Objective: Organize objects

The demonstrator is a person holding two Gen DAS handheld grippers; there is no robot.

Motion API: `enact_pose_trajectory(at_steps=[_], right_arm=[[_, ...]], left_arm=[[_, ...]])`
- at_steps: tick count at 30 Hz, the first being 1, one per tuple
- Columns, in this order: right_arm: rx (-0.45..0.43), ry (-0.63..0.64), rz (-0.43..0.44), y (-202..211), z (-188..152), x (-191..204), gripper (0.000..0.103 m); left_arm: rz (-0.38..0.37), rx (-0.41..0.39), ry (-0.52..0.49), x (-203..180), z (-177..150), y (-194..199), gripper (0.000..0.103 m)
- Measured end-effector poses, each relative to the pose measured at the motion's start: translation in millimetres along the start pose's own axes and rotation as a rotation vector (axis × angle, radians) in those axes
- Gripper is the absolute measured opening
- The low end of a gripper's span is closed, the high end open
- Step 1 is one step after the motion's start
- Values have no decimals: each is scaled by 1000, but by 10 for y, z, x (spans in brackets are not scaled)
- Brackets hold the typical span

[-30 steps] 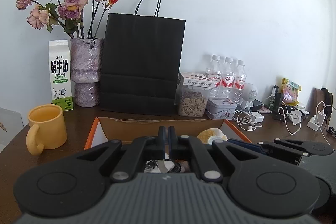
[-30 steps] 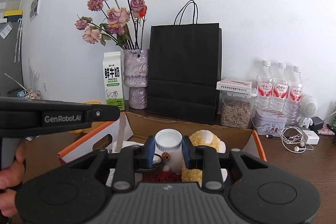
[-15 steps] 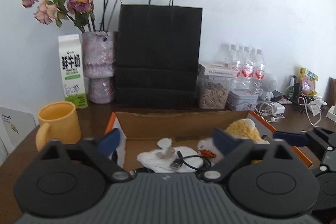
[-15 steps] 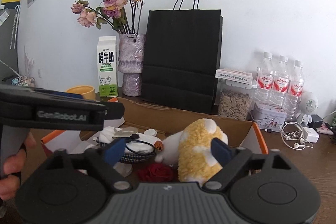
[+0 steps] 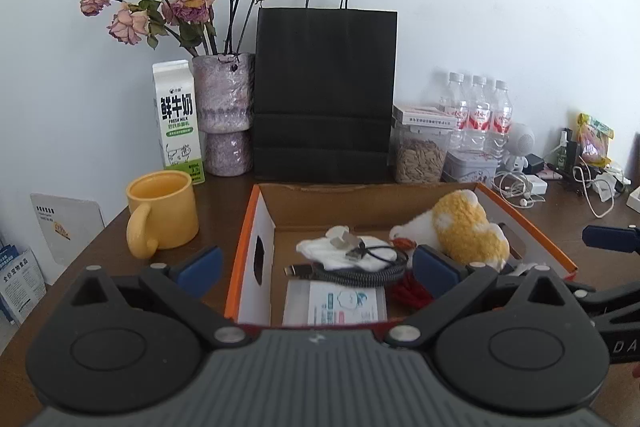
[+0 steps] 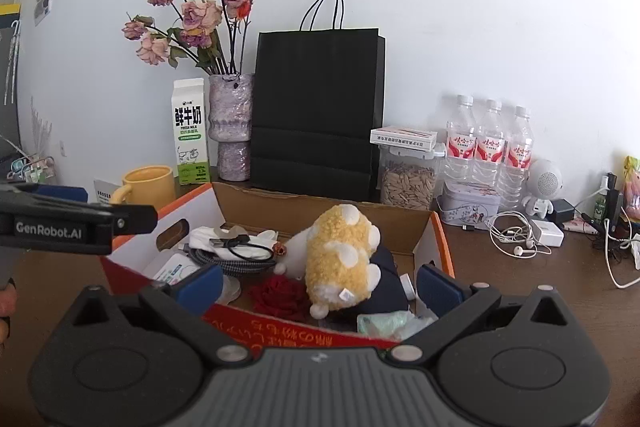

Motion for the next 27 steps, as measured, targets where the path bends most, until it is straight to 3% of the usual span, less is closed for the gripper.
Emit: enact_pose_trajectory(at_steps=[11, 27], right_arm=[[34, -67, 30, 573, -248, 121, 103], [49, -77, 28, 759, -395, 219, 103]], left_arm=[[-18, 133, -17, 3, -424, 432, 103], [-15, 147, -24, 1, -559, 650, 103]])
Point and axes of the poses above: each gripper's, at about its wrist camera, not at the fingertips, and y roughly against the way its jaws point, x to its left, z to its top, the point moved 3 cm from there along -y, roughly the way its jaws point, and after that the axes turned 10 degrees about z, right-handed, at the moved point
